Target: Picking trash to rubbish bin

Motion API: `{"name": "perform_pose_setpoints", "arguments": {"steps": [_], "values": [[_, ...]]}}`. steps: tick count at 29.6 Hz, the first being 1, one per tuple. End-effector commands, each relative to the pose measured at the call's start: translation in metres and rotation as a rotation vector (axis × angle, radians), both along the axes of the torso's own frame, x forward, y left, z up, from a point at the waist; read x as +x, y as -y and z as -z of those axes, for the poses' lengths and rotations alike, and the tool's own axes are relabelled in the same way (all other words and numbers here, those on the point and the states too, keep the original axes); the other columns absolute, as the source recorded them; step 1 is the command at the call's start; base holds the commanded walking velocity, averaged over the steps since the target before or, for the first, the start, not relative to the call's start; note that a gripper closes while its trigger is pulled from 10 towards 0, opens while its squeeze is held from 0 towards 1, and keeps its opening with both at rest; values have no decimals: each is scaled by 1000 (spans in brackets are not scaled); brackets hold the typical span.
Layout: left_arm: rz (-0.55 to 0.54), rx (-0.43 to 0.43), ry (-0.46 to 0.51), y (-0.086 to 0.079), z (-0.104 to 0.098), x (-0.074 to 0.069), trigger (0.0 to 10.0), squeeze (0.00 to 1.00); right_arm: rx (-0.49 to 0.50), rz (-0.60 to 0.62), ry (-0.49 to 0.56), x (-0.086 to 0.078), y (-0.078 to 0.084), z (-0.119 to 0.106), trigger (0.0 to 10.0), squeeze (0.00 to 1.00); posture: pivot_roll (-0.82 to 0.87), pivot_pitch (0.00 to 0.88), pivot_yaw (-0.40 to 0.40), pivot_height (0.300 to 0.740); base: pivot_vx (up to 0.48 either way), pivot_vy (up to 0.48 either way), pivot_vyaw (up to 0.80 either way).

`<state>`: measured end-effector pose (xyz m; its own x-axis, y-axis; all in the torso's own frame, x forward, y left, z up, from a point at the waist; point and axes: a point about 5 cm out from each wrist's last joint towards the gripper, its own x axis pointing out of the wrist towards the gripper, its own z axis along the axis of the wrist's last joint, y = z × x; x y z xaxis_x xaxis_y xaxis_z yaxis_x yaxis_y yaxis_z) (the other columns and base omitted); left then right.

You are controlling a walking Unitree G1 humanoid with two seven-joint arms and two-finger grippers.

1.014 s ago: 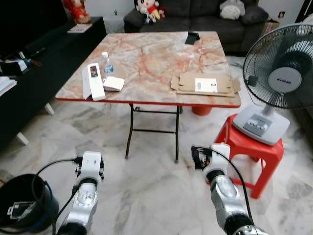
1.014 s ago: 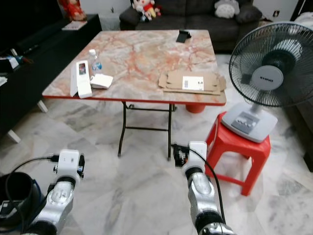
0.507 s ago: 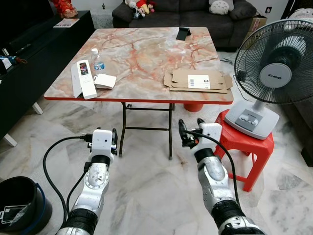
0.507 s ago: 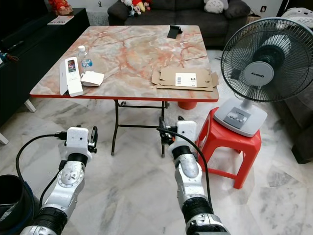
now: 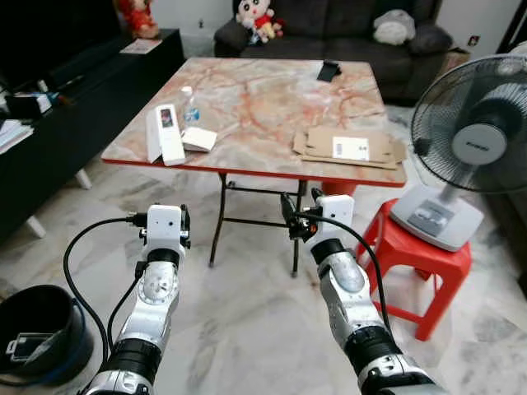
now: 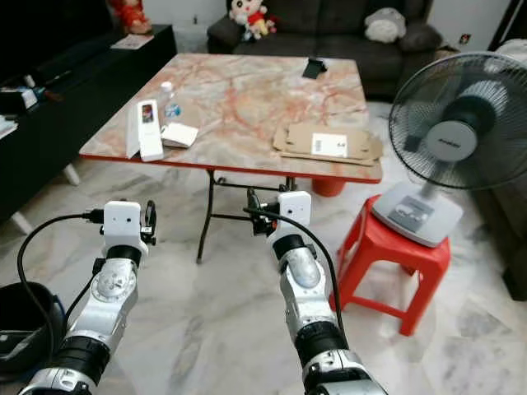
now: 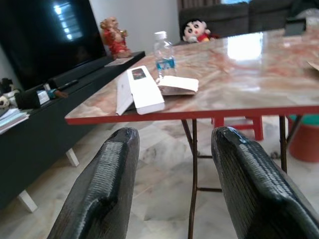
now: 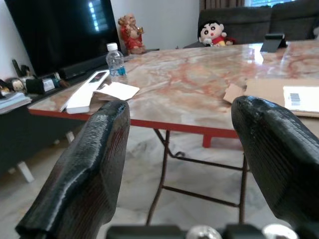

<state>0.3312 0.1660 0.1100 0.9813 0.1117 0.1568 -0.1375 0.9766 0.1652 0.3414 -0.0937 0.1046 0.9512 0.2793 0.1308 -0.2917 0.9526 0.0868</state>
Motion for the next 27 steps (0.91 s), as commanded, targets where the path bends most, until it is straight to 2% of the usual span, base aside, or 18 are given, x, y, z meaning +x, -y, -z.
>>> {"name": "perform_pose_setpoints", "arguments": {"steps": [1, 9, 15, 27], "values": [[-28, 2, 0, -7, -2, 1, 10000, 0, 8, -28, 12, 3, -8, -7, 10000, 0, -44, 0, -10, 740, 390, 0, 775], [-31, 3, -4, -7, -2, 3, 10000, 0, 10, -36, 27, 5, -9, -11, 10000, 0, -56, 0, -2, 740, 413, 0, 97], [-20, 5, 0, -6, -4, 5, 10000, 0, 14, -36, 22, 2, -11, -8, 10000, 0, -55, 0, 6, 740, 434, 0, 682], [-1, 13, 3, -3, -7, 7, 10000, 0, 16, -46, 14, 0, -15, -6, 10000, 0, -52, 0, 21, 740, 436, 0, 0]]}}
